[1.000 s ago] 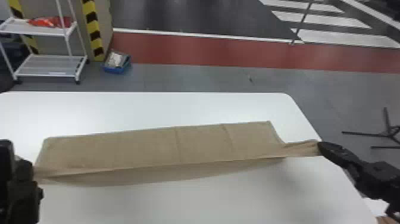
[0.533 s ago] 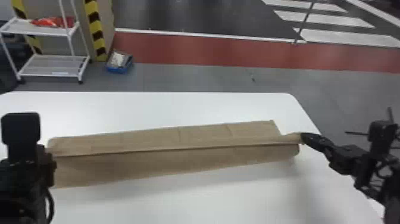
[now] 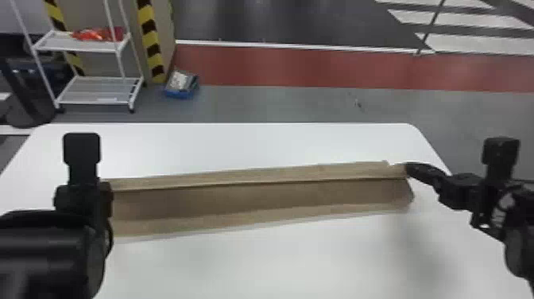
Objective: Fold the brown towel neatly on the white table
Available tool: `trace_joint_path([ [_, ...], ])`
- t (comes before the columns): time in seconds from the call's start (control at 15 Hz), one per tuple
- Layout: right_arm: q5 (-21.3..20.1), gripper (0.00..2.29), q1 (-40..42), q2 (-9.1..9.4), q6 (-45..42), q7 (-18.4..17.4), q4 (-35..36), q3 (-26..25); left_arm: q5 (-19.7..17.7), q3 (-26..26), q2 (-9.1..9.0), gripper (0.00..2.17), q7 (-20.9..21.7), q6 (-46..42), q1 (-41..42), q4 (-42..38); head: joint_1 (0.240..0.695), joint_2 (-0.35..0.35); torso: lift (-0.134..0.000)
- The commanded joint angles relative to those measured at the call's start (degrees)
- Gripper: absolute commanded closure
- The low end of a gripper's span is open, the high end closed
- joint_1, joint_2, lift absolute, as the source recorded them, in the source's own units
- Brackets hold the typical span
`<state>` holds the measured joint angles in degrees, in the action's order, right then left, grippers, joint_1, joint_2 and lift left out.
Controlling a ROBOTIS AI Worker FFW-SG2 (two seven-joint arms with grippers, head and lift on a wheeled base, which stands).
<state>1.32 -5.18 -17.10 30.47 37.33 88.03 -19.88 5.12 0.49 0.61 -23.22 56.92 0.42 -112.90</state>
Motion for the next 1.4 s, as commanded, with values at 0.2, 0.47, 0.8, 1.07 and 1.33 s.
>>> trace_joint_path([
  [0.2, -2.9, 0.93, -5.3, 0.13, -5.9, -3.0, -8.1, 5.9, 0.4, -0.1, 0.35, 0.61, 0.9, -5.3, -4.8, 9.8, 0.695, -0.058, -0.119],
  [0.47, -3.3, 0.16, -9.2, 0.13, -15.9, -8.2, -16.8, 9.2, 1.8, 0.0, 0.53, 0.06, 0.8, -11.8, -6.3, 14.9, 0.695, -0.044, -0.119],
  [0.8, -1.1, 0.07, -8.7, -0.04, -20.5, -8.5, -18.9, 8.5, 3.1, 1.6, 1.59, 0.07, -0.3, -24.6, -4.7, 17.4, 0.695, -0.032, -0.119],
  [1.07, 1.0, 0.07, -4.5, -0.39, -18.5, -8.2, -12.6, 6.3, 0.0, 3.9, 1.76, 0.07, 2.0, -28.7, -1.9, 14.6, 0.695, -0.022, -0.119],
  [1.33, 3.7, 0.07, 4.5, 1.19, -13.6, -8.1, 2.5, 4.1, -5.1, 5.2, 2.11, 0.07, 7.3, -33.9, 2.9, 9.6, 0.695, -0.024, -0.119],
])
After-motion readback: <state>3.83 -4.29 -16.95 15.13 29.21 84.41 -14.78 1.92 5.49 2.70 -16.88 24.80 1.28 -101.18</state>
